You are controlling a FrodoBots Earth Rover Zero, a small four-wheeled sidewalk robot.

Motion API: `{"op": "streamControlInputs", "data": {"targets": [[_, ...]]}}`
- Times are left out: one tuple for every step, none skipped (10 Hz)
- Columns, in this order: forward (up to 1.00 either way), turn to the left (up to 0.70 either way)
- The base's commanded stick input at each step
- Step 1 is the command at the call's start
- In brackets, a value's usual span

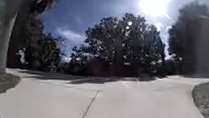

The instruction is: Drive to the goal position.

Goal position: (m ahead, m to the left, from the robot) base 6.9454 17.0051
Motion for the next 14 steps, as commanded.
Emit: {"op": "streamControlInputs", "data": {"targets": [[0.85,0.23],[0.85,0.0],[0.85,0.0],[0.85,0.21],[0.85,0.34],[0.85,0.34],[0.85,0.34],[0.85,0.34],[0.85,0.34],[0.85,0.34],[0.85,0.0],[0.85,0.0],[0.85,0.0],[0.85,0.0]]}}
